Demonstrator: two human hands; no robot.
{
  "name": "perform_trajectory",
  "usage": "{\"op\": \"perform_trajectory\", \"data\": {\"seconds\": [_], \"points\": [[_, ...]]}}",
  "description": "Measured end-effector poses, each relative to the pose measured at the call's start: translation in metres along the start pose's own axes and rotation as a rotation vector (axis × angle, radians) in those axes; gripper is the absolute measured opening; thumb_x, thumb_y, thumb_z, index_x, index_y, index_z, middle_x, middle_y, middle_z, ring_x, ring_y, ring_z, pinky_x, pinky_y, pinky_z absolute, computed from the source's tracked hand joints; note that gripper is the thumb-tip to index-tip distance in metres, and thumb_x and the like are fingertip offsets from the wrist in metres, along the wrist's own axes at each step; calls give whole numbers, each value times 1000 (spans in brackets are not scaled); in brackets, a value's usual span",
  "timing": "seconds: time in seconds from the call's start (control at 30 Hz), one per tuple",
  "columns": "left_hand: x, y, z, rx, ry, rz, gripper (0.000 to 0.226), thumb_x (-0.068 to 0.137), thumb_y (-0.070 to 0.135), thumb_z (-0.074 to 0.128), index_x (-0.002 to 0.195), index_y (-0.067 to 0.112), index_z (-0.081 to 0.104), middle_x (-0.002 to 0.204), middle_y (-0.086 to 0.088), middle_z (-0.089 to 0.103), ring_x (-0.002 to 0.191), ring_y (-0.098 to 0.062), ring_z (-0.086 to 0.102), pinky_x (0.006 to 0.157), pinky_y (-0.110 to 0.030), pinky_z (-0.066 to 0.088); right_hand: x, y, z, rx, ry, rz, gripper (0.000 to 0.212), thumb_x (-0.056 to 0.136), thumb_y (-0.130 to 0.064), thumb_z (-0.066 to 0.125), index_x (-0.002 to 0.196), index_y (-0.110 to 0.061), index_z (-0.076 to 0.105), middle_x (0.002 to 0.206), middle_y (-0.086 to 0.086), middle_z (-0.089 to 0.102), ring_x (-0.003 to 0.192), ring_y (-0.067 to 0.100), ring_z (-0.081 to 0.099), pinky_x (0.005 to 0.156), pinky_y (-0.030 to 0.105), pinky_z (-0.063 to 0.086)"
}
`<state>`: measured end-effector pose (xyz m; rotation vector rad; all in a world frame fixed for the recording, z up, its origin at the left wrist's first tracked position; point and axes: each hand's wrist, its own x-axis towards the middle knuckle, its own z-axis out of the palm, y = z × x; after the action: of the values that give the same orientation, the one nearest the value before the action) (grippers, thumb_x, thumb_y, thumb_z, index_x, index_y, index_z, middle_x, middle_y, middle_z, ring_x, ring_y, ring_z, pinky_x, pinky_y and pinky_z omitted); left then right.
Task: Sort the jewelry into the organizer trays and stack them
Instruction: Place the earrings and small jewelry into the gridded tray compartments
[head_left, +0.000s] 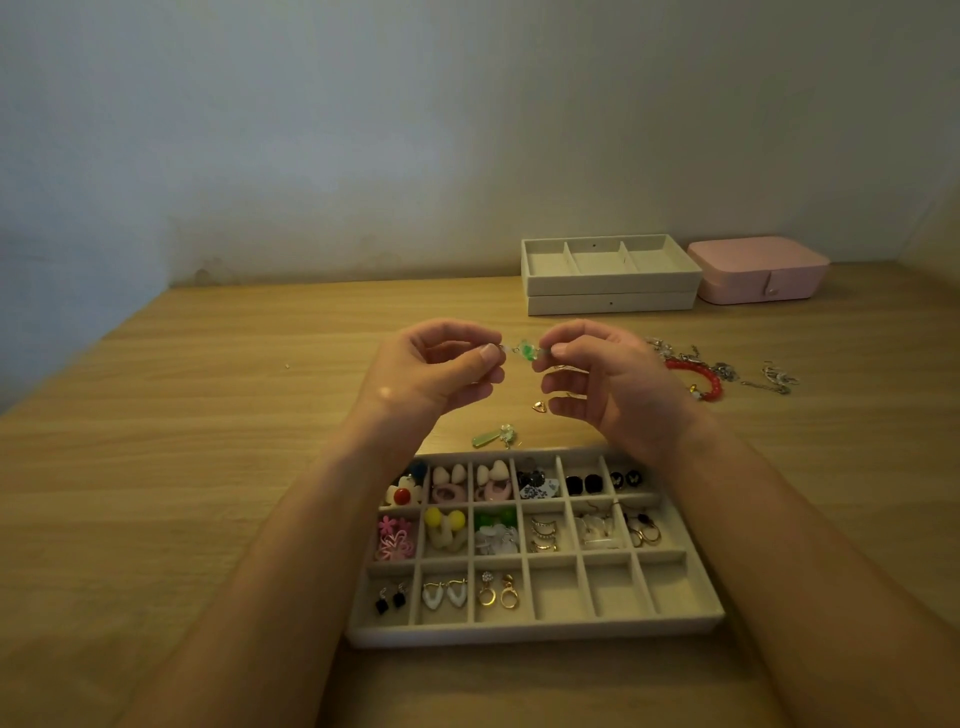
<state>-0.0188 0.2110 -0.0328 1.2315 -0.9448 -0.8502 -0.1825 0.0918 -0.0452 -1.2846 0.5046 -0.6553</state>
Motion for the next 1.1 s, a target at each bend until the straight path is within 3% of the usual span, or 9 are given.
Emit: {"op": "perform_trajectory", "data": {"seconds": [0.23,0.43,0.6,0.8,0.93,1.1], "points": [[-2,4,2,-36,6,67,28,74,18,73,101,9,73,96,-11,75,90,-24,72,77,-28,61,-1,2,1,-89,-32,18,6,97,-7,61,96,-10,66,88,6,72,78,21,69,68,33,57],[-5,7,5,-28,-20,93,26,76,16,72,101,9,72,97,-13,75,94,-28,73,77,-27,60,1,7,4,-225,-75,-16,17,95,-13,63,111,-12,67,108,7,72,105,27,70,85,36,57],[-5,8,6,72,7,123,13,89,8,69,100,13,73,97,-11,76,91,-26,73,75,-28,58,-2,4,6,-167,-165,-49,38,84,-21,60,119,-6,64,103,8,72,96,24,69,86,36,56],[-6,9,7,81,55,134,19,86,11,74,105,12,70,92,-6,76,83,-20,73,70,-27,58,-5,2,9,-156,-151,-64,18,100,-15,60,115,-6,66,95,11,75,85,25,72,79,37,58],[-4,9,6,95,80,142,20,85,11,75,104,12,70,90,-7,75,79,-20,72,70,-27,59,-7,-1,12,-145,-158,-33,21,103,-9,51,114,-4,68,90,14,74,78,22,69,75,35,57],[-5,16,4,181,83,132,13,89,10,72,101,12,71,91,-8,75,79,-19,71,74,-29,61,-13,-11,10,-135,-191,76,23,102,-10,54,120,-4,67,96,12,74,82,22,69,75,33,58]]}}
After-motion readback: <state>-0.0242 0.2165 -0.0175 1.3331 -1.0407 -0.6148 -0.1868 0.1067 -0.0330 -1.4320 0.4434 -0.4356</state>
